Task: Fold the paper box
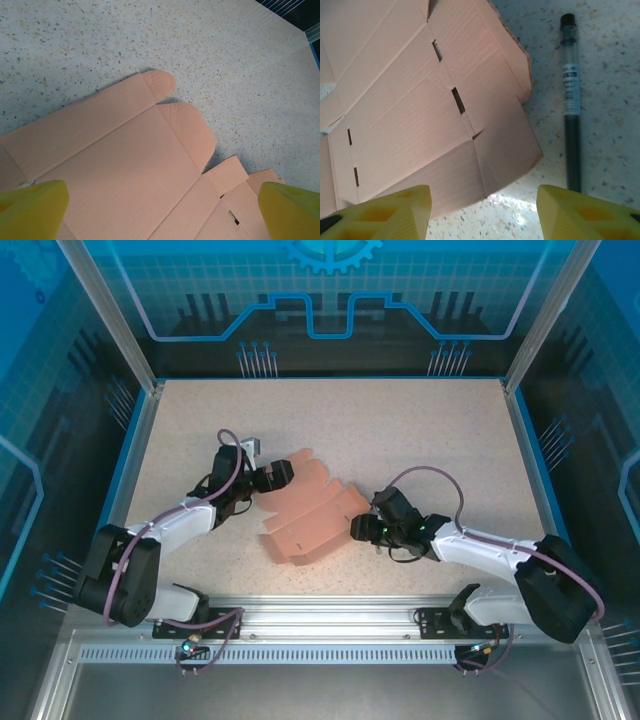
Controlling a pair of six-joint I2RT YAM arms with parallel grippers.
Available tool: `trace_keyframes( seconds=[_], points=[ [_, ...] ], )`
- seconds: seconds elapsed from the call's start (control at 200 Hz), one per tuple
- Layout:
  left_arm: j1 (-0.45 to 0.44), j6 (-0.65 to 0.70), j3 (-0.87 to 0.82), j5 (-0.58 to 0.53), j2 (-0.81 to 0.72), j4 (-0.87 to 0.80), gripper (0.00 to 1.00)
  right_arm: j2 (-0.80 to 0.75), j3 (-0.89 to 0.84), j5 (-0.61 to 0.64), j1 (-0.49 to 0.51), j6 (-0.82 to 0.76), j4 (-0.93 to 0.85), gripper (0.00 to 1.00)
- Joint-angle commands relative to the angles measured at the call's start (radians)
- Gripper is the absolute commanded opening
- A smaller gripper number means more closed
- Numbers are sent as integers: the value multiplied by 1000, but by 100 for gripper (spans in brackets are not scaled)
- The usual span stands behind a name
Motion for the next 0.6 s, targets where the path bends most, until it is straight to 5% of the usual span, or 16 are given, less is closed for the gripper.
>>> trace_keyframes(
  seconds=[0.0,0.405,0.595],
  points=[
    [-6,0,36,3,7,6,99,37,28,37,11,30,34,57],
    [-6,11,50,0,-5,-7,99,135,73,60,13,39,108,47],
    [-6,22,81,2,-14,-41,99,201,134,91,8,2,107,30]
  ],
)
